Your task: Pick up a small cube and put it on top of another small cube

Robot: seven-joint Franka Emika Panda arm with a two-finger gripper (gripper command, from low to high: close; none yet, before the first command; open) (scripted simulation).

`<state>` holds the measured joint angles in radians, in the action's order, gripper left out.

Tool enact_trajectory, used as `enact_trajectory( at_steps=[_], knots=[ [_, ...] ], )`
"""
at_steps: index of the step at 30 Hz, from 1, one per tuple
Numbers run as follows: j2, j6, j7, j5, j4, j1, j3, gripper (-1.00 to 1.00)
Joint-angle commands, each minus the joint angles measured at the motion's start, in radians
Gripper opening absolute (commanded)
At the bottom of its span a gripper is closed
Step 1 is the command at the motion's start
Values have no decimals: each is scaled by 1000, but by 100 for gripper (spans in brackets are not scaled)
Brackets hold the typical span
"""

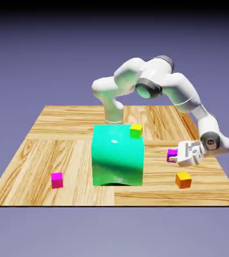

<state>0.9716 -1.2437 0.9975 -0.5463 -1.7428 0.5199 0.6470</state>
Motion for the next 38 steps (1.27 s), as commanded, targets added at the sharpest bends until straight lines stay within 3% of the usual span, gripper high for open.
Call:
enact_trajectory(
  at_steps=[1,5,11,31,35,36,38],
  knots=[
    [1,31,-7,7,36,13,5,-100],
    [-52,-77,-138,-54,111,108,3,-100],
    [-135,-197,-394,-151,163,3,-154,-100],
    [-207,-179,-692,-124,67,-684,-700,-100],
    [-204,-302,-647,-158,-53,-726,-720,-100],
    [-204,-302,-647,-158,-53,-726,-720,100],
    [-204,-265,-660,-148,-16,-713,-714,100]
  ],
)
